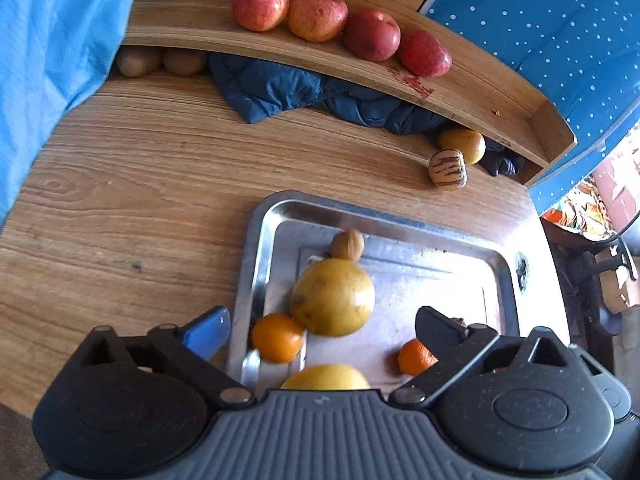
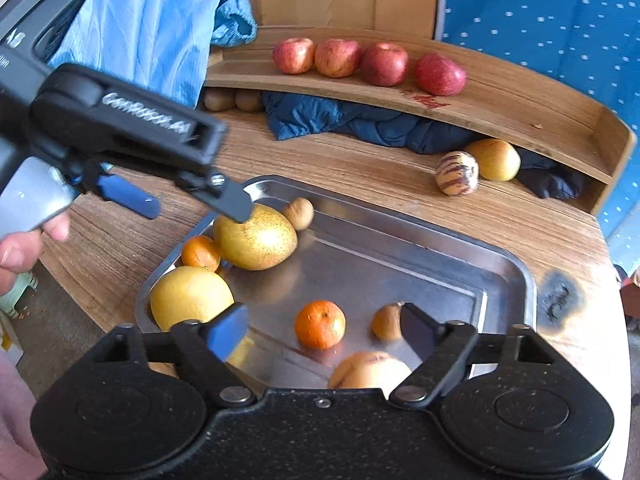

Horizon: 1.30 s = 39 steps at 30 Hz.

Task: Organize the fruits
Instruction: 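Move both open tools back toward the remaining fruits under the shelf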

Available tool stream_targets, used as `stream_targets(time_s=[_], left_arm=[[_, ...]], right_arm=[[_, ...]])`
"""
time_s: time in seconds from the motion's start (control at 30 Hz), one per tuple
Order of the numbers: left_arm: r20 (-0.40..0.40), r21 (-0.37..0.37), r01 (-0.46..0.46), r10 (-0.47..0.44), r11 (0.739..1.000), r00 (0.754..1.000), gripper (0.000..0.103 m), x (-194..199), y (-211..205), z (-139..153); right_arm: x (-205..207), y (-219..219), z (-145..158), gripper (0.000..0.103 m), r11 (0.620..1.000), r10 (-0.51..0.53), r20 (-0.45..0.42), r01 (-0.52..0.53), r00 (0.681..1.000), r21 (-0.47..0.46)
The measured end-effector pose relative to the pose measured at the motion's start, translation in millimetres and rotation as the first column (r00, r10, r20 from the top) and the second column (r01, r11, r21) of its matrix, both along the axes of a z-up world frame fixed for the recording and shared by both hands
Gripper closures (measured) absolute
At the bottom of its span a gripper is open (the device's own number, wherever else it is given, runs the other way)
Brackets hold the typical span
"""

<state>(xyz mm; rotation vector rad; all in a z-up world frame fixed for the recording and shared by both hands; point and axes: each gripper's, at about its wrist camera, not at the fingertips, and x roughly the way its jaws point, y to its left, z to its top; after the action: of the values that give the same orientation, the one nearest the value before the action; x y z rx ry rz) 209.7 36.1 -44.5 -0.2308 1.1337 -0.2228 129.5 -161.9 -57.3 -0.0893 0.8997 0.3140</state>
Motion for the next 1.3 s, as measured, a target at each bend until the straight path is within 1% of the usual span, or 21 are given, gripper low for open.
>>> stream_targets(time_s=[0.03, 0.1, 0.2, 0.33, 0.47, 0.53, 0.57, 0.7, 0.93, 1.17, 1.3], left_arm=[[0.002, 0.01, 0.006, -0.006, 1.0, 1.0, 0.001, -4, 1, 1], [0.009, 0.03, 0.029, -0.029, 0.999, 1.0, 0.001, -14, 2, 2], [0.014, 0.063, 0.087, -0.088, 0.994, 0.996, 0.001, -29, 1, 4], [0.005, 0.111, 0.17, -0.171, 0.979, 0.985, 0.001, -47, -5, 3], [-0.031, 0.12, 0.199, -0.197, 0.973, 0.98, 0.001, -56, -10, 0], [-0.043, 0.124, 0.211, -0.207, 0.97, 0.977, 0.001, -59, -15, -1], [-0.048, 0.127, 0.219, -0.214, 0.967, 0.976, 0.001, -59, -18, -2], [-0.051, 0.14, 0.25, -0.245, 0.958, 0.968, 0.001, -59, -31, -2], [0.0, 0.125, 0.241, -0.243, 0.962, 0.97, 0.001, -51, -51, 6], [0.012, 0.146, 0.259, -0.264, 0.955, 0.965, 0.001, -40, -67, 14], [0.02, 0.161, 0.258, -0.264, 0.953, 0.964, 0.001, -25, -74, 19]], right_arm=[[-4, -2, 1, 0.013, 1.0, -0.013, 0.007, 0.013, 1.0, 0.0], [-11, -5, 2, 0.006, 0.999, -0.034, 0.02, 0.034, 0.999, -0.002], [-22, -12, 4, 0.005, 0.998, -0.069, 0.032, 0.069, 0.997, 0.001], [-36, -22, 4, 0.005, 0.992, -0.124, 0.033, 0.124, 0.992, 0.005], [-47, -34, 4, 0.005, 0.985, -0.174, 0.03, 0.174, 0.984, 0.004], [-51, -39, 4, 0.003, 0.981, -0.196, 0.029, 0.196, 0.98, -0.002], [-53, -41, 4, 0.001, 0.978, -0.207, 0.027, 0.207, 0.978, -0.004], [-59, -53, 4, 0.001, 0.97, -0.243, 0.019, 0.243, 0.97, 0.0], [-61, -68, 6, 0.001, 0.96, -0.281, 0.028, 0.281, 0.959, 0.001], [-46, -82, 6, 0.001, 0.945, -0.328, 0.025, 0.328, 0.944, 0.007], [-32, -90, 8, 0.001, 0.936, -0.353, 0.04, 0.353, 0.935, 0.014]])
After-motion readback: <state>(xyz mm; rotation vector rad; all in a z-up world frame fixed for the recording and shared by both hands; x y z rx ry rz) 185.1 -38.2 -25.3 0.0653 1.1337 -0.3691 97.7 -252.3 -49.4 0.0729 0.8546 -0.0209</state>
